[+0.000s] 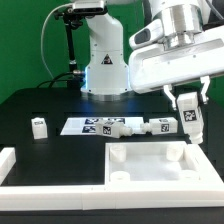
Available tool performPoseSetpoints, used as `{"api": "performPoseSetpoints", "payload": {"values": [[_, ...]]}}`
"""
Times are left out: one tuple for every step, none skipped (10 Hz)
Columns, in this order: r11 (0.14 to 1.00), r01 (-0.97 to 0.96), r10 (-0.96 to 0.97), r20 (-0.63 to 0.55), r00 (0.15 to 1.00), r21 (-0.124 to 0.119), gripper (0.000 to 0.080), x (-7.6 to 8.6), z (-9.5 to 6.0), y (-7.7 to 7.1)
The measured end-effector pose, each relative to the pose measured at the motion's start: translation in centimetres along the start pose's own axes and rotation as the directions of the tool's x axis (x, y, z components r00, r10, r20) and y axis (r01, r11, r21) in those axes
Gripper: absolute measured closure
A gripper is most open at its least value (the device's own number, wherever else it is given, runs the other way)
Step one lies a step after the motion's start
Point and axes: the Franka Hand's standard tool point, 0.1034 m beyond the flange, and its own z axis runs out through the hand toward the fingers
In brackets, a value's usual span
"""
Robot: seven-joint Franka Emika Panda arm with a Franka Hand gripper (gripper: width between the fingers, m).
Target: Assemble one leg
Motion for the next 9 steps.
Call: {"api": "performPoseSetpoints", "payload": {"values": [[1.0, -0.002, 0.002, 0.001, 1.0, -0.001, 0.0514, 0.1, 0.0, 0.1], [0.998, 0.067, -0.067, 0.001, 0.998, -0.009, 0.0514, 0.3, 0.2, 0.7], [0.99, 0.139, -0.139, 0.006, 0.99, -0.035, 0.0514, 1.3, 0.7, 2.9], [0.982, 0.182, -0.181, 0.035, 0.983, -0.043, 0.0514, 3.3, 0.5, 4.1], [0.976, 0.217, -0.216, 0.029, 0.976, -0.036, 0.0514, 5.2, 0.2, 3.9], [0.965, 0.261, -0.26, 0.023, 0.965, -0.036, 0.0514, 5.8, 0.5, 3.7], [0.965, 0.258, -0.257, 0.029, 0.966, -0.037, 0.0514, 5.4, 0.7, 3.8], [0.965, 0.259, -0.258, 0.03, 0.966, -0.037, 0.0514, 5.3, 0.7, 3.8], [0.965, 0.259, -0.258, 0.031, 0.966, -0.037, 0.0514, 5.3, 0.8, 3.9]]}}
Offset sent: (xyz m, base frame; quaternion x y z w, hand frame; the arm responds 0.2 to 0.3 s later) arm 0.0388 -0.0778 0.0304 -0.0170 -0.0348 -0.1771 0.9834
